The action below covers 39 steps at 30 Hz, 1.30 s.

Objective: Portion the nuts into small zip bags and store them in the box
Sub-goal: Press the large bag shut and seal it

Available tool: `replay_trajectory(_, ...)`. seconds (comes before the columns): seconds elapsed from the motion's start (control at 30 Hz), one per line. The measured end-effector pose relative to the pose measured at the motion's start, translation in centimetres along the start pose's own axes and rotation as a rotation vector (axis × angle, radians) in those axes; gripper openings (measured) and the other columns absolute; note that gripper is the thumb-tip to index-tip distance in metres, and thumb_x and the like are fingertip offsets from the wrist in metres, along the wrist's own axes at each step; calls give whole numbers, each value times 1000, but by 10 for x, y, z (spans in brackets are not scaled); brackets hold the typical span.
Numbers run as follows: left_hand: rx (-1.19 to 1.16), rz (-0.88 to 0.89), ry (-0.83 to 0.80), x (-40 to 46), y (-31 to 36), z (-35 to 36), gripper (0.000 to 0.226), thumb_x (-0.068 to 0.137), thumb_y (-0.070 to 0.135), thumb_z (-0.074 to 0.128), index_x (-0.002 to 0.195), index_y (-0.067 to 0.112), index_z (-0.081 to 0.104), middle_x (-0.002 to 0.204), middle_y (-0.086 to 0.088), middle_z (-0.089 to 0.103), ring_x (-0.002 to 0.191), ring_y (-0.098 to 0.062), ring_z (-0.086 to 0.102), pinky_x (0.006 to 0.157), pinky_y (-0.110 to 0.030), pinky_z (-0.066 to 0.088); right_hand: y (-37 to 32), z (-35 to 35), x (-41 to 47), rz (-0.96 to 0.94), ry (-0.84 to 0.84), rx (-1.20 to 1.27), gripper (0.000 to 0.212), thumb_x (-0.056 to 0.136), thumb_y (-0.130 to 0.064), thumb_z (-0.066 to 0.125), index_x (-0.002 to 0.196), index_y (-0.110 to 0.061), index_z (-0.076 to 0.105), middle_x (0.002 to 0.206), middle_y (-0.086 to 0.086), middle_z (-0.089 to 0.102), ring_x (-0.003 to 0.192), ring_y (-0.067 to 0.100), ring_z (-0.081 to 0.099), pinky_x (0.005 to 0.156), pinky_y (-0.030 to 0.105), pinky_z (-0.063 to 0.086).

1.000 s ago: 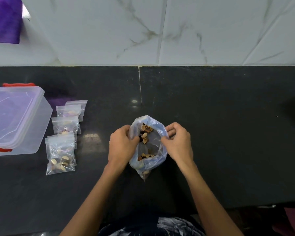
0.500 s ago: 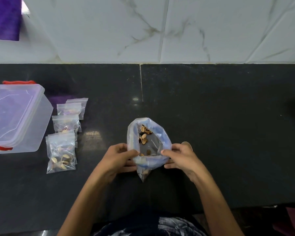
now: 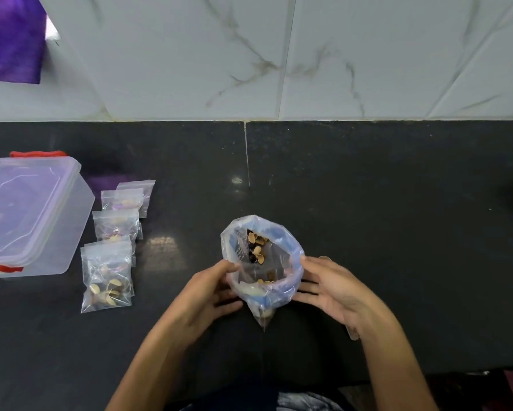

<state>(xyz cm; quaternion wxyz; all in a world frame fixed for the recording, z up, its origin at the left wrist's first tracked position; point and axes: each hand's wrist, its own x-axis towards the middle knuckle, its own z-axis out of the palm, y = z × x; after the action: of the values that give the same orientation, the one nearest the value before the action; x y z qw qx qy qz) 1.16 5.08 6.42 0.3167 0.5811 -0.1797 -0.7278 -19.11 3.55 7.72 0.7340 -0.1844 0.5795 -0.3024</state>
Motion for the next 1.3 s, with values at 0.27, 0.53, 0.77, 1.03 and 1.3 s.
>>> replay_trajectory(0.27,-168,-10,-174,2,-9,-7,40,75,18,67,109,-3,63,102,-18,71,81,-21,70,69,-27,60,8,0,7,-51,15,41,33,70,-12,73,100,0,64,98,16,71,81,23,71,64,33,60)
replay_trajectory(0.53,234,215,231,5,-18,5,13,89,-4,59,98,5,57,77,-14,63,40,-5,51,44,-21,49,22,10,13,-388,389,-597,39,78,-3,71,94,-33,53,87,8,59,75,20,67,65,37,60)
replay_trajectory(0.77,9,73,-16,-10,-16,5,52,64,15,79,111,10,57,94,-9,75,78,-20,73,56,-27,55,28,1,4,-158,-33,-207,114,25,-34,97,122,-42,38,124,0,48,106,23,63,84,45,57)
replay_trajectory(1.03,75,42,-9,-18,-33,26,46,64,-13,80,105,-7,61,68,-21,64,48,-22,60,46,-30,54,25,16,-11,-232,10,-391,92,62,-1,83,126,-40,31,101,-17,53,89,2,58,62,11,50)
replay_trajectory(1.3,355,200,181,-14,-42,29,33,72,12,76,100,11,59,67,-18,64,53,-23,58,61,-39,55,34,30,-11,-301,76,-683,86,80,-21,74,132,-42,8,113,-20,45,89,-6,52,69,6,45)
